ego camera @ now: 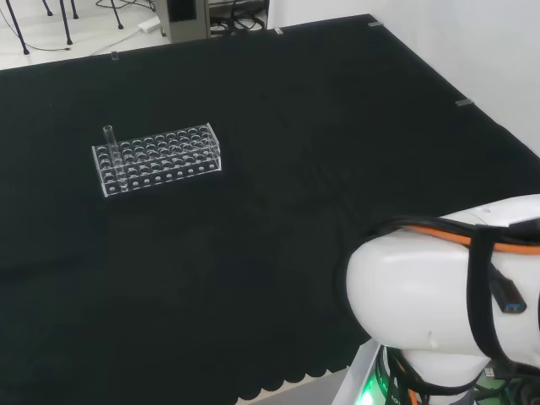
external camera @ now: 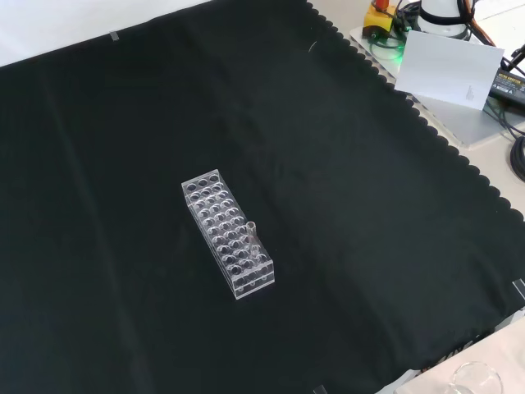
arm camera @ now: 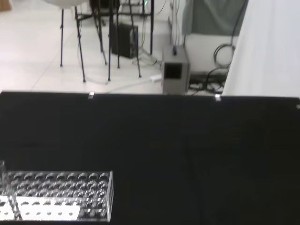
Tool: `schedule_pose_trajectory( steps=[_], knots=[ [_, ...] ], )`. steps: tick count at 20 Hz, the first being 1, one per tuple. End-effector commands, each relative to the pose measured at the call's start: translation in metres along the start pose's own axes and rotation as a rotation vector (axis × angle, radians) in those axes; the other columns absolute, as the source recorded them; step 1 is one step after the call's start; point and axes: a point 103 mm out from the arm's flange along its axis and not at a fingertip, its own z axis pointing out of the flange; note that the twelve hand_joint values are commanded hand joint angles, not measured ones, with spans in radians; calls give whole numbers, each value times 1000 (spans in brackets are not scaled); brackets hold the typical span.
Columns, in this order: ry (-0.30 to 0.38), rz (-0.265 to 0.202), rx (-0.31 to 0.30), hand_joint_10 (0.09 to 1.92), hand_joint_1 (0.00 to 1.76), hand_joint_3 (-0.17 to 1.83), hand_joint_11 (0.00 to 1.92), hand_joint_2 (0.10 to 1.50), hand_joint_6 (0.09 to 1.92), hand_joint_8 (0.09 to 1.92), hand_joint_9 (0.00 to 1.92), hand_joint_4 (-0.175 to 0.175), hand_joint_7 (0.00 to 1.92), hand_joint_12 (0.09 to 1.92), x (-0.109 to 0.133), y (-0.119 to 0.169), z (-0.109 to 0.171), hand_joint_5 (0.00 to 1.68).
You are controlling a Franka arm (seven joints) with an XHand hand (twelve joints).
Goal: Pick up the test tube.
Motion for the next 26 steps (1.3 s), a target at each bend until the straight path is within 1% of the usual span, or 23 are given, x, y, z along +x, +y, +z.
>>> schedule_pose_trajectory(
  steps=[1,8,11,13,16,20,26],
  knots=[
    [-23,-143,140,967,725,461,0,733,209,942,342,-122,356,1525,35,63,44,337],
    [34,-157,161,970,752,475,0,721,209,943,344,-119,360,1527,43,88,59,350],
    [57,-162,193,962,773,498,0,711,217,915,361,-114,359,1543,47,102,70,372],
    [87,-170,223,957,788,511,0,706,222,888,373,-111,347,1557,51,113,79,382],
    [87,-189,254,953,806,521,0,701,227,864,386,-108,337,1573,62,132,92,391],
    [57,-219,288,951,819,528,0,699,229,855,393,-107,338,1585,79,158,109,393],
    [56,-248,336,950,829,537,0,697,231,850,403,-108,344,1593,108,200,138,392]
  ],
)
